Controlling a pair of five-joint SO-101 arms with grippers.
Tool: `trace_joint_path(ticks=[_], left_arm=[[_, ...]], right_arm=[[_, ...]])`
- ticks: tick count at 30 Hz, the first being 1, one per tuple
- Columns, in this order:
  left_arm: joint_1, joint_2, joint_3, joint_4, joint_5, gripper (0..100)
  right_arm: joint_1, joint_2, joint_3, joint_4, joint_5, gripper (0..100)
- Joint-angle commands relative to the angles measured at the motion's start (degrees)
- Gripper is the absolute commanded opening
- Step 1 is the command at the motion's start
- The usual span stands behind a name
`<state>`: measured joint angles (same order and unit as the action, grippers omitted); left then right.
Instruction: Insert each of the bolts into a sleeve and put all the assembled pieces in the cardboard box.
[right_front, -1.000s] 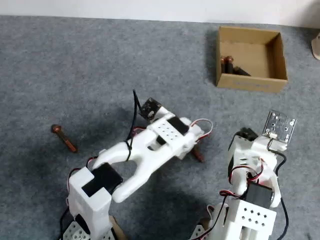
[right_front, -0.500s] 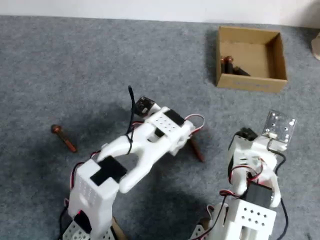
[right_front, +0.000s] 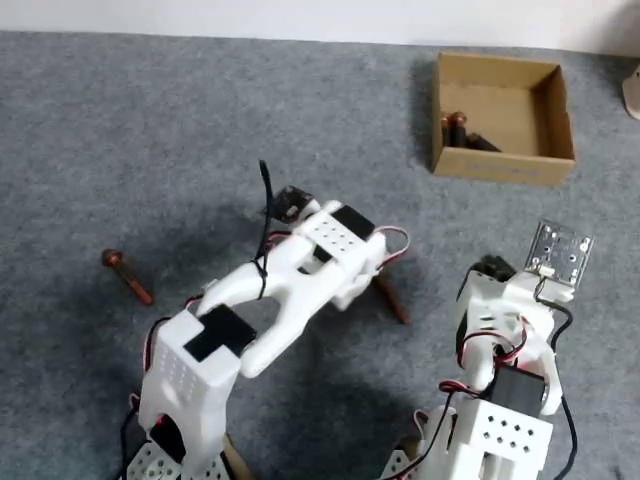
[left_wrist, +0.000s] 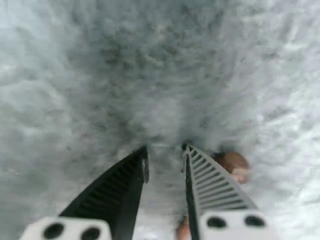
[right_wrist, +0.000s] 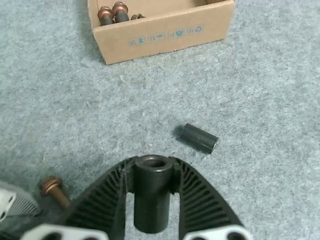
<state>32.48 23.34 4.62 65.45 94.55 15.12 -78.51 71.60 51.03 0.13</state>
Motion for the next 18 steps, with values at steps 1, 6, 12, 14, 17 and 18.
trace_joint_path(ticks=[1, 6, 12, 14, 17, 18], left_arm=[[-1.5, -7.5, 2.3, 1.1, -5.6, 12], [-3.5, -12.2, 3.2, 1.1, -13.1, 13], [-3.0, -12.7, 3.0, 1.1, -22.6, 13], [-2.0, -12.0, 3.0, 1.1, -22.9, 13], [-0.3, -9.5, 1.2, 1.1, -22.3, 16], [0.3, -8.1, 0.0, 1.1, -21.1, 17]], right_arm=[[0.1, -0.9, -0.2, -1.5, -0.5, 0.5], [-2.8, -0.8, 2.9, -5.2, -0.2, 0.5], [-4.4, -0.8, 4.4, -6.5, -0.1, 0.5], [-4.3, -0.8, 4.4, -6.5, -0.1, 0.5], [-3.8, -0.8, 4.4, -6.5, -0.2, 0.5], [-3.1, -0.8, 4.4, -6.5, -0.4, 0.5]])
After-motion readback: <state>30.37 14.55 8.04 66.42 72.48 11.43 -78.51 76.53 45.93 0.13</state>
